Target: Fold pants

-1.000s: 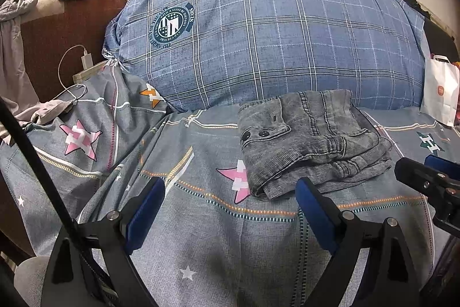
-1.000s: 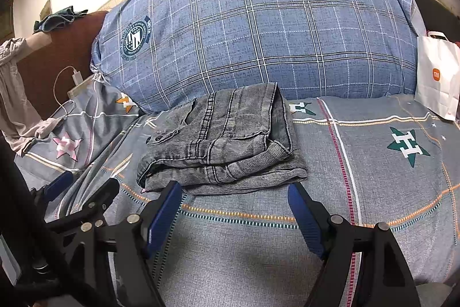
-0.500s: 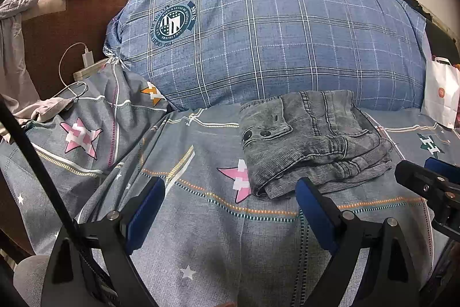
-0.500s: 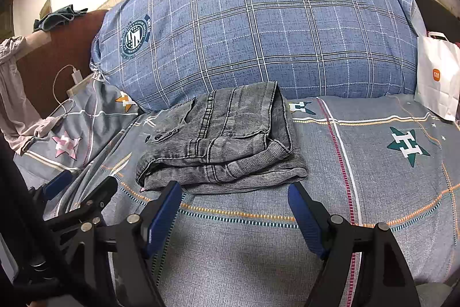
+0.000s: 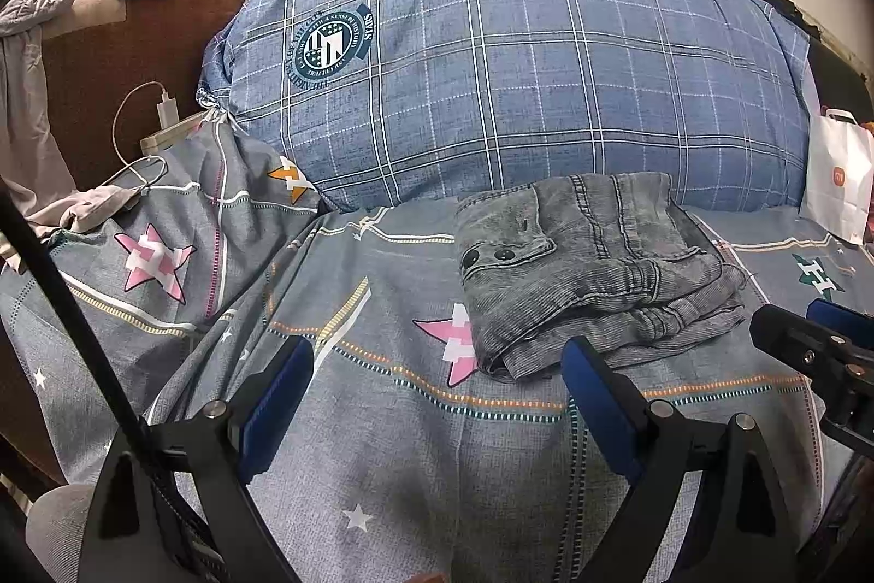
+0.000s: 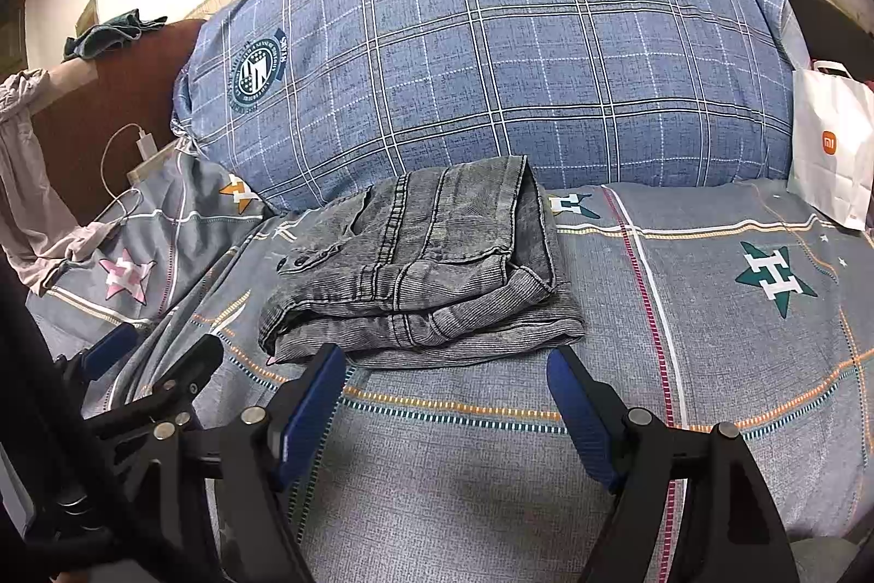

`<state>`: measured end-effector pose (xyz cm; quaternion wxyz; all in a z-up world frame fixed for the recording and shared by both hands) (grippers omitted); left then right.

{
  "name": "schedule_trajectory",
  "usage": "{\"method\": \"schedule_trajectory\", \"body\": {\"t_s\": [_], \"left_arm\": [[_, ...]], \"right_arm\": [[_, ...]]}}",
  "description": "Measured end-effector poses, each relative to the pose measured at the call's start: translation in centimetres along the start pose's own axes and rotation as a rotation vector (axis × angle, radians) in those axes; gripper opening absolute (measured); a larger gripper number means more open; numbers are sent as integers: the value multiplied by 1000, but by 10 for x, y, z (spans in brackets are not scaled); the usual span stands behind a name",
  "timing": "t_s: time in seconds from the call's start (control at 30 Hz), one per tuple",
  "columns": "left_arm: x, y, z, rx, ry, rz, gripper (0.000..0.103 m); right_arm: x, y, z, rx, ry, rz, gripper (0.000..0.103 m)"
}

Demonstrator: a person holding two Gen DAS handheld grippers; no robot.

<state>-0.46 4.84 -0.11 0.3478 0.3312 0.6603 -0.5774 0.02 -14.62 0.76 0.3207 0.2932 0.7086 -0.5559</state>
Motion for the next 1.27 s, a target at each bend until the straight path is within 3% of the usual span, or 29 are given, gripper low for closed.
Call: {"method": "schedule_trajectory", "body": {"t_s": [1.27], "left_arm": [[-1, 1, 3, 4, 31, 17, 92]], "right_arm": [[-2, -1, 1, 5, 17, -4, 79]]}}
Point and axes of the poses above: each gripper's, at about its wrist camera, not at the fingertips, and y roughly the way its jaws point, z to its right, x to its underside, the point moved 7 cm from there along y, roughly the way its jaws point, and after that the axes turned 2 degrees about z, right-handed, at the moved point
